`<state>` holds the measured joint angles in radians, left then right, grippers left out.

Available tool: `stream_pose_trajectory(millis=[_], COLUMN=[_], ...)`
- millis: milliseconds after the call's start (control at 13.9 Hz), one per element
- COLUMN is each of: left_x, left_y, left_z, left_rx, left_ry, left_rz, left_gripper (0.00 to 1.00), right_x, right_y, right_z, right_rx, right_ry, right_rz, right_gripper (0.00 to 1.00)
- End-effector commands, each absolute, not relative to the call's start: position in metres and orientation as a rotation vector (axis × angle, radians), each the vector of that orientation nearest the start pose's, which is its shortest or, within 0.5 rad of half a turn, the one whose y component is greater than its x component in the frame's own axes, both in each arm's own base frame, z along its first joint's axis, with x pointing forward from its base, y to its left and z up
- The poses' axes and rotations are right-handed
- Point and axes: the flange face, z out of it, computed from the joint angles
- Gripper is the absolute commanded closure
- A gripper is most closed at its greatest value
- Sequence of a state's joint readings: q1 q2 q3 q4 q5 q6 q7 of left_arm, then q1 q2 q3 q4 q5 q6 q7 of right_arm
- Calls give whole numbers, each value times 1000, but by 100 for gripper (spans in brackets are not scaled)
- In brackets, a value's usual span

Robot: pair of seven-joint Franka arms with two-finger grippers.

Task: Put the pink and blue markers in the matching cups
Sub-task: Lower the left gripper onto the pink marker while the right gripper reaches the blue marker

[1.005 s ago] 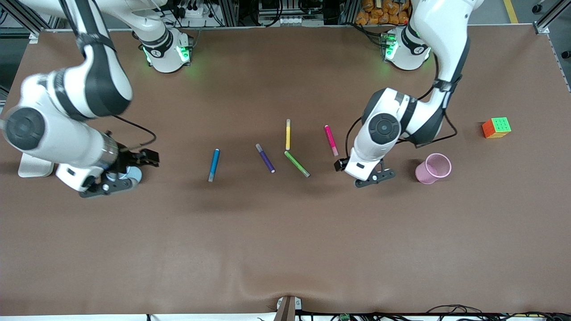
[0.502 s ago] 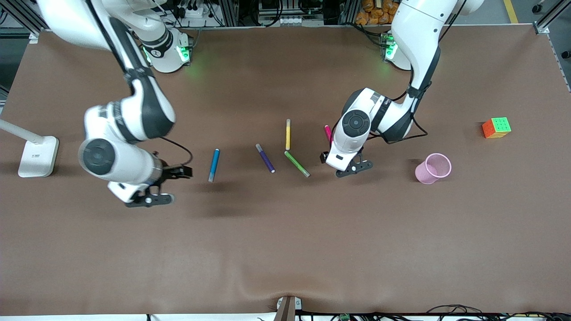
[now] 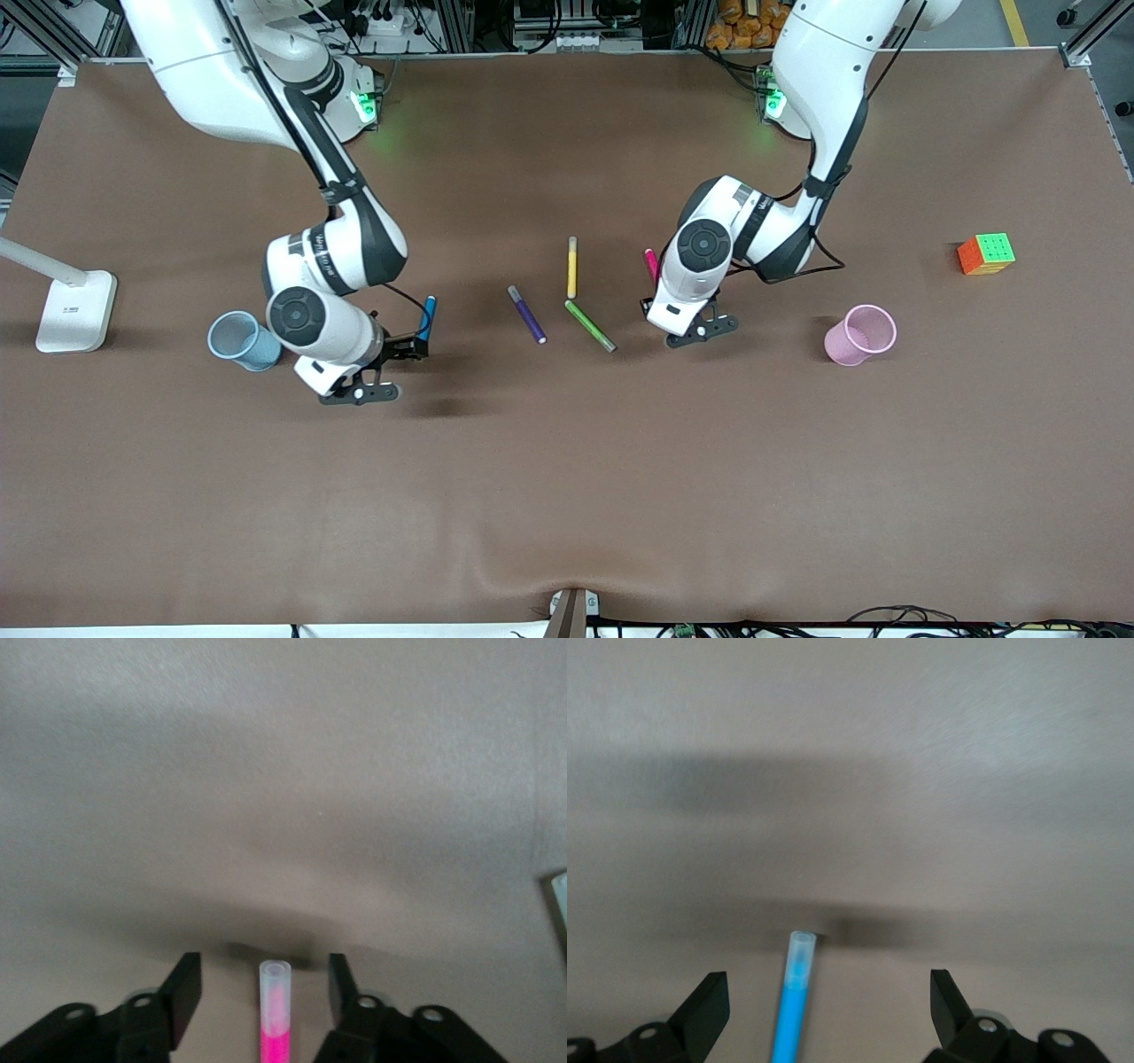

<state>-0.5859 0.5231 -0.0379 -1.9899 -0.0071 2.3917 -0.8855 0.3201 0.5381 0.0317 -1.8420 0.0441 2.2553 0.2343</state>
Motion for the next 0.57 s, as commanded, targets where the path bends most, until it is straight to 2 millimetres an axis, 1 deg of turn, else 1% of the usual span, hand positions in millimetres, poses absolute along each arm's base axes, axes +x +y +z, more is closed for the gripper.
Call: stream_pose_trajectory(millis=[0, 72, 144, 287, 359, 431, 502], left_x=[480, 479, 479, 479, 480, 479, 479], left_y=[-351, -354, -353, -352, -352, -353, -354], left_z=[179, 178, 175, 172, 172, 172, 170], left_rx=[-3038, -3043, -3045, -3045, -3045, -3044, -3044], left_ry=[-434, -428, -430, -435, -435, -437, -439], left_rz=[149, 142, 139, 139, 140, 139, 142], left_gripper=[44, 46, 51, 76, 83, 84, 91], right_x=[567, 559, 554, 551, 551, 550, 551], right_y=[229, 228, 233, 234, 235, 238, 238], right_z=[202, 191, 185, 182, 182, 181, 177], right_rx=[-3134, -3129, -3123, -3122, -3121, -3120, -3120], right_ry=[-153, -155, -173, -177, -179, -188, -188], right_rz=[175, 135, 96, 91, 86, 79, 72], right_gripper=[0, 0, 0, 0, 0, 0, 3])
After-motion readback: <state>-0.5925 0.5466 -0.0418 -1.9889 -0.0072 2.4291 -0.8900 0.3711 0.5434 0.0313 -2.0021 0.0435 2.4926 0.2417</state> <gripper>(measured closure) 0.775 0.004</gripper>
